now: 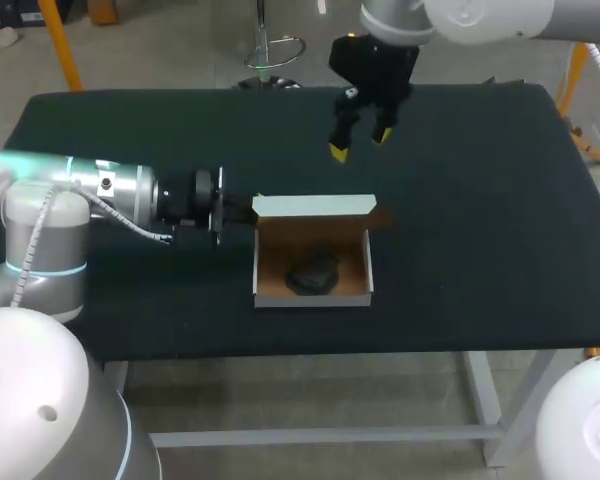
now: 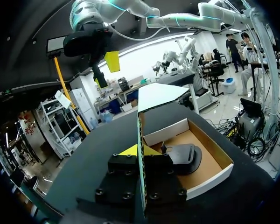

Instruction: Assemble the packaging by folding the flat box into shape, placing the metal phone stand inside, and closing the box properly

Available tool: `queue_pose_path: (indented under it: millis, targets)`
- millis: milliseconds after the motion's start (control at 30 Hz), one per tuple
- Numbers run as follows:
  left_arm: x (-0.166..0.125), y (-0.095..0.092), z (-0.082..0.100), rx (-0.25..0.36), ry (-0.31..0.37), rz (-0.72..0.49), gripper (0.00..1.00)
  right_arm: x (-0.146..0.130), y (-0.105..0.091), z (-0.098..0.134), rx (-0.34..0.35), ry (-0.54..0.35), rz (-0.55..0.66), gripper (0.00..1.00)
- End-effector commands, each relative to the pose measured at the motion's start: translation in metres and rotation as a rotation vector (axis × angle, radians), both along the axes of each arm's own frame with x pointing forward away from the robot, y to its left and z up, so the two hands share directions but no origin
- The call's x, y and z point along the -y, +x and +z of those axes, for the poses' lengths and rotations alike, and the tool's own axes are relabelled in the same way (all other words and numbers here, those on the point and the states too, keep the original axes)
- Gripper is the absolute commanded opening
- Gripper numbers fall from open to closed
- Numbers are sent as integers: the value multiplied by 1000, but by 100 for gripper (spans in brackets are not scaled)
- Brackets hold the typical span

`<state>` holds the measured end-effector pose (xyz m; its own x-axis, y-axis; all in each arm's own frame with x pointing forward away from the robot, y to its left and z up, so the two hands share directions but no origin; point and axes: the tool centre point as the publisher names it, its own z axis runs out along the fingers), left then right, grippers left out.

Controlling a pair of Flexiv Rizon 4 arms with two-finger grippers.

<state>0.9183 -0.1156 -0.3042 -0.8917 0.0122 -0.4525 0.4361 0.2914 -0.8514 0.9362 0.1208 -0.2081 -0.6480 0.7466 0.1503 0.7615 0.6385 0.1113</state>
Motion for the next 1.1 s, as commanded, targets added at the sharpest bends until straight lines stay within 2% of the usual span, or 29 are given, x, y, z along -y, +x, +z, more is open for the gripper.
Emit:
queue_pose_path:
  millis: [33,233,733,833,900,1100]
  targets:
    - [-1,0,-4,30,-13,-9,0,9,-8,-5,15,21,-42,100]
    - [0,0,-9,83,0,-16,0,15,-13,-10,-6,55,-81,100]
    - [0,0,-9,83,0,-16,0,15,-13,-10,-6,55,-81,100]
    - [0,0,-9,83,0,-16,0,12,-11,-13,-98,45,-138,100]
    - [-2,-1,-10,111,5,-13,0,13,-12,-13,-167,56,-190,100]
    - [-3,-6,-13,188,2,9,0,19,-20,-13,-275,68,-321,100]
